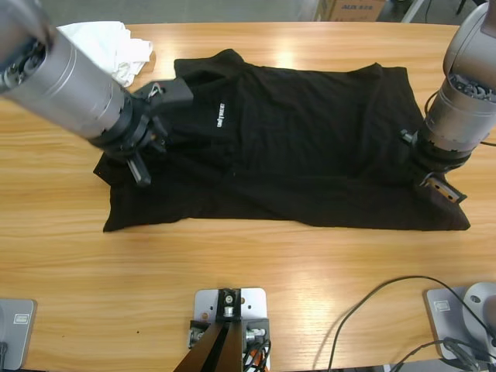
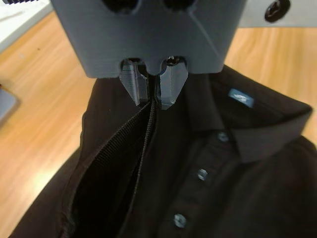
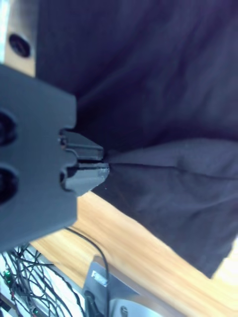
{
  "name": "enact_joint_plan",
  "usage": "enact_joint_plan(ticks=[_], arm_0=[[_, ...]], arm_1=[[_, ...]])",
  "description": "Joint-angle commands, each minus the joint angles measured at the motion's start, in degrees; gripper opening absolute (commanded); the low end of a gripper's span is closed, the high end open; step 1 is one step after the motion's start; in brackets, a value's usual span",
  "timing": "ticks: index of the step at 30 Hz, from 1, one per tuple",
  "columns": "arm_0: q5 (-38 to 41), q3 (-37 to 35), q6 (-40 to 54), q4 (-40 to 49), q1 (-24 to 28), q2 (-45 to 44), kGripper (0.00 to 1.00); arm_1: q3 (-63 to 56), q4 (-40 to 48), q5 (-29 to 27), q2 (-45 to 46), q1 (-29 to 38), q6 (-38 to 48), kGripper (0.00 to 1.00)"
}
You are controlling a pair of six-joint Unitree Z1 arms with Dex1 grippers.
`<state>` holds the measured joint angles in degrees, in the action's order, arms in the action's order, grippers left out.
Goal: Fold clothes
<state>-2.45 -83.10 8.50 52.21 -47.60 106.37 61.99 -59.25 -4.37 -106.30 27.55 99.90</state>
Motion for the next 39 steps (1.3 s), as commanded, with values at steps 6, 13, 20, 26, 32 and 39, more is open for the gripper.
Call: enact_joint_plan(ticks=[6,13,20,26,32,39], arm_0=[[-4.0,-8.4,4.7,2.6,3.3,7.3,0.000],[-5.4,-13.8,6.6,3.4,4.0,10.2,0.000],[-5.3,-15.4,8.3,5.0,4.0,13.2,0.000],[-5.3,-14.8,8.4,5.3,4.0,13.3,0.000],[-5.3,-14.8,8.4,5.5,4.0,13.2,0.000],[-5.3,-14.3,8.4,5.9,3.7,13.1,0.000]], arm_1=[[2.9,4.6,-2.2,-5.8,-3.2,-5.6,0.000],[3.2,5.1,-2.3,-7.9,-3.5,-7.0,0.000],[3.3,7.1,-6.4,-7.1,-5.1,-10.0,0.000],[4.4,7.7,-8.8,-7.6,-5.4,-13.2,0.000],[4.6,9.2,-9.3,-8.9,-5.1,-16.5,0.000],[5.2,9.5,-10.7,-7.6,-4.3,-21.7,0.803]])
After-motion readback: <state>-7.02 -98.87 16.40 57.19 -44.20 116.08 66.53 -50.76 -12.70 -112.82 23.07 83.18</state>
